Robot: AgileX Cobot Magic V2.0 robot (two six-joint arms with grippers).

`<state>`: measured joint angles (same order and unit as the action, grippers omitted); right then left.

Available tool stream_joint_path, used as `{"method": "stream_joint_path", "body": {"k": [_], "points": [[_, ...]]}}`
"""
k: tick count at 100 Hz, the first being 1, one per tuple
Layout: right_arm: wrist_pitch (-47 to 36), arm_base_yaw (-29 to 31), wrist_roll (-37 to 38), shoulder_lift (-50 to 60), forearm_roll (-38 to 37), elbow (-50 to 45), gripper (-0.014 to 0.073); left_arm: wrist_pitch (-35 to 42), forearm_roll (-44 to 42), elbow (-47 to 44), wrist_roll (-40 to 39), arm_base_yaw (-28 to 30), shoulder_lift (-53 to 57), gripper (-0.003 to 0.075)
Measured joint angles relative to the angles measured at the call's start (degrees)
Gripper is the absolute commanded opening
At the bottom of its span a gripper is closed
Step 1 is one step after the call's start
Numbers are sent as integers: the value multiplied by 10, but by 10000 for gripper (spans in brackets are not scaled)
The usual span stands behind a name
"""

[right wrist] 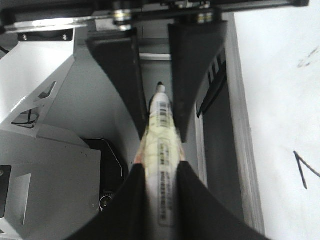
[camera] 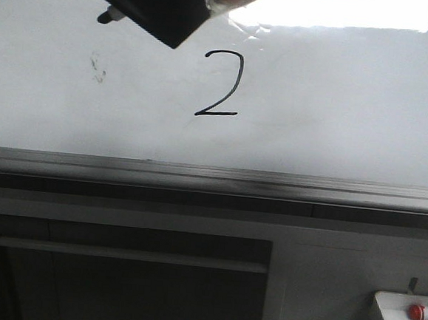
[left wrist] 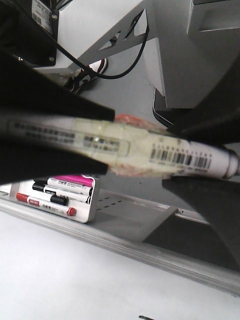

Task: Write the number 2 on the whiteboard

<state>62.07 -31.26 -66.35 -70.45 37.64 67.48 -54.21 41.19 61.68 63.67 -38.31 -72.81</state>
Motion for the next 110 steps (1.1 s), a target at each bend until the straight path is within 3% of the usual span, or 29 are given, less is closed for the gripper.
{"method": "stream_joint_path", "body": {"k": [5,25,47,59,86,110], "points": [[0,0,0,0,0,0,-6,-1,-1,0,4,0,0,-20],[1,0,-1,0,0,0,6,-3,-2,0,10,-1,0,-18],[0,0,4,0,0,0,251,-2,-2,0,9,-1,0,-18],[-2,2,29,1,-5,0,279,4,-5,0,7,-1,0,-18],[6,109,148,75,-52,-8,279,52,-42,-2,-41,29,17,-18],[3,204,212,194,-80,-82,279,187,-105,-91,-170,114,106,-18]]}}
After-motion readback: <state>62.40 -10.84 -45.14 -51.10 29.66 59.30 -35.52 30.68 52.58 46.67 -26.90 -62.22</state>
